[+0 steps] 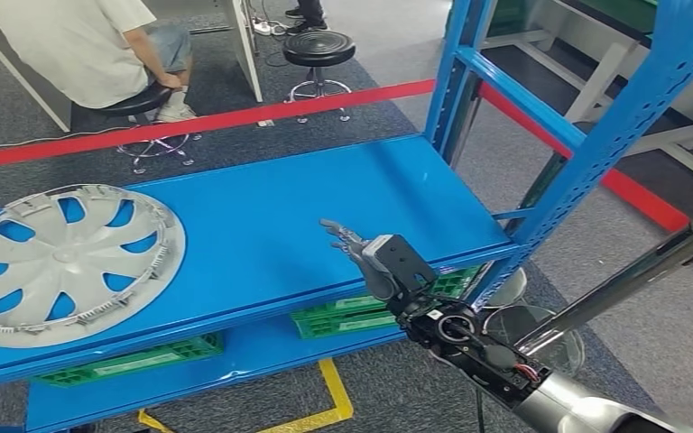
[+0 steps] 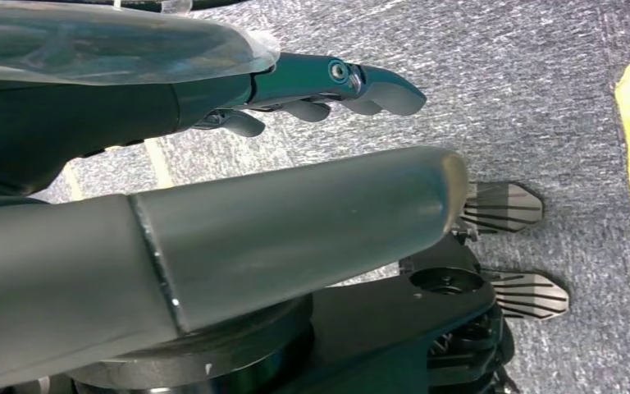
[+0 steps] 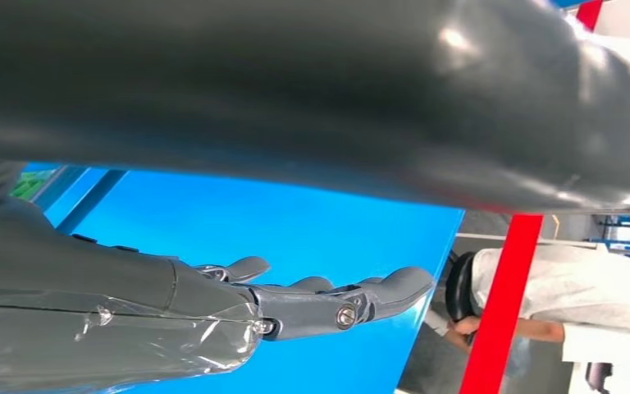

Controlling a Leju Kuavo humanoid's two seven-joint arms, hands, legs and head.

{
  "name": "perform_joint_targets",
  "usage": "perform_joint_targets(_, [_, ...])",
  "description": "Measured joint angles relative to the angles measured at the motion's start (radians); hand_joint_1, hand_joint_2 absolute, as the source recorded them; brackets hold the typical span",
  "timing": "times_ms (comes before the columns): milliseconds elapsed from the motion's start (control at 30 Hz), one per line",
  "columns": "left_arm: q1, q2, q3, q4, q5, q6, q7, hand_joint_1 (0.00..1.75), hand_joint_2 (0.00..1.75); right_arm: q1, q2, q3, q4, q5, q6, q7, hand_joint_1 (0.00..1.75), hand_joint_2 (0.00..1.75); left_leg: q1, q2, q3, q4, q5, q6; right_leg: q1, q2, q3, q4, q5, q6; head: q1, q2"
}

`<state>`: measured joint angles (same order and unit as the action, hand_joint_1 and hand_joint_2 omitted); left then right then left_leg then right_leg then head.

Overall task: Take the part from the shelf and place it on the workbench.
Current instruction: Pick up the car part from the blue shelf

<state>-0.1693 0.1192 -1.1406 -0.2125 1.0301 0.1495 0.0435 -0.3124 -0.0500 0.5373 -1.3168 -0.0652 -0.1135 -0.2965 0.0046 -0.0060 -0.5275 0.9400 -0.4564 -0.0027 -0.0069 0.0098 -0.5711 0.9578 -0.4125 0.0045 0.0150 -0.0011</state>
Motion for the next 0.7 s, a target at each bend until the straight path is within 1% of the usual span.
perform_joint_targets(267, [0.002,0.005,0.000,0.000,0.002,0.001,0.004,0.00,0.00,-0.009,0.000,0.003,0.026,0.010,0.008,-0.004,0.00,0.00,-0.004,0.000,-0.001,0.001,-0.001,0.003,-0.004,0.000,0.000,-0.001,0.002,0.004,-0.007,0.000])
perform_joint_targets(333, [0.003,0.007,0.000,0.000,0.006,0.002,0.004,0.00,0.00,-0.013,0.002,0.005,0.033,0.010,0.010,-0.008,0.00,0.00,-0.006,-0.001,-0.002,0.001,0.000,0.007,-0.006,-0.001,0.001,-0.003,0.003,0.008,-0.008,0.000])
perform_joint_targets(400, [0.005,0.008,0.000,0.000,0.007,0.004,0.004,0.00,0.00,-0.017,0.005,0.006,0.037,0.010,0.011,-0.010,0.00,0.00,-0.001,-0.001,0.005,-0.011,0.006,0.015,-0.005,-0.002,-0.002,0.000,-0.001,0.014,-0.010,0.000])
perform_joint_targets(433, [0.006,0.008,0.000,0.000,0.008,0.005,0.004,0.00,0.00,-0.020,0.006,0.006,0.039,0.010,0.012,-0.011,0.00,0.00,0.003,-0.001,0.010,-0.018,0.010,0.020,-0.004,-0.003,-0.010,0.019,-0.015,0.016,-0.008,0.000])
perform_joint_targets(467, [0.007,0.008,0.000,0.000,0.008,0.007,0.004,0.00,0.00,-0.021,0.006,0.006,0.040,0.010,0.012,-0.011,0.00,0.00,0.007,-0.001,0.015,-0.025,0.014,0.024,-0.004,-0.004,-0.028,0.061,-0.040,0.017,-0.004,0.000])
perform_joint_targets(500, [0.007,0.008,0.000,0.000,0.008,0.008,0.004,0.00,0.00,-0.022,0.006,0.007,0.042,0.010,0.012,-0.011,0.00,0.00,0.007,-0.001,0.018,-0.028,0.015,0.026,-0.005,-0.004,-0.053,0.118,-0.070,0.018,0.000,0.000])
perform_joint_targets(533, [0.008,0.008,0.000,0.000,0.008,0.008,0.004,0.00,0.00,-0.023,0.006,0.008,0.045,0.010,0.013,-0.011,0.00,0.00,0.008,-0.003,0.019,-0.028,0.015,0.027,-0.006,-0.004,-0.086,0.195,-0.106,0.020,0.005,0.000])
perform_joint_targets(567, [0.009,0.009,0.000,0.000,0.009,0.009,0.004,0.00,0.00,-0.022,0.006,0.008,0.047,0.010,0.013,-0.011,0.00,0.00,0.008,-0.005,0.019,-0.028,0.014,0.026,-0.008,-0.004,-0.116,0.261,-0.130,0.023,0.008,0.000])
perform_joint_targets(600, [0.011,0.008,0.000,0.000,0.009,0.009,0.004,0.00,0.00,-0.021,0.006,0.009,0.050,0.010,0.013,-0.011,0.00,0.00,0.009,-0.009,0.020,-0.028,0.013,0.024,-0.011,-0.004,-0.133,0.299,-0.137,0.026,0.010,0.000])
perform_joint_targets(633, [0.012,0.008,0.000,0.000,0.009,0.009,0.004,0.00,0.00,-0.020,0.006,0.010,0.053,0.010,0.013,-0.011,0.00,0.00,0.011,-0.014,0.022,-0.027,0.011,0.022,-0.013,-0.004,-0.135,0.306,-0.129,0.028,0.011,0.000])
perform_joint_targets(667, [0.014,0.008,0.000,0.000,0.009,0.009,0.004,0.00,0.00,-0.020,0.006,0.010,0.055,0.010,0.013,-0.011,0.00,0.00,0.013,-0.020,0.025,-0.026,0.008,0.017,-0.017,-0.004,-0.113,0.262,-0.099,0.030,0.013,0.000])
perform_joint_targets(700, [0.014,0.008,0.000,0.000,0.009,0.009,0.004,0.00,0.00,-0.020,0.006,0.010,0.057,0.010,0.013,-0.011,0.00,0.00,0.016,-0.027,0.028,-0.023,0.004,0.010,-0.021,0.001,-0.077,0.187,-0.063,0.033,0.016,0.000])
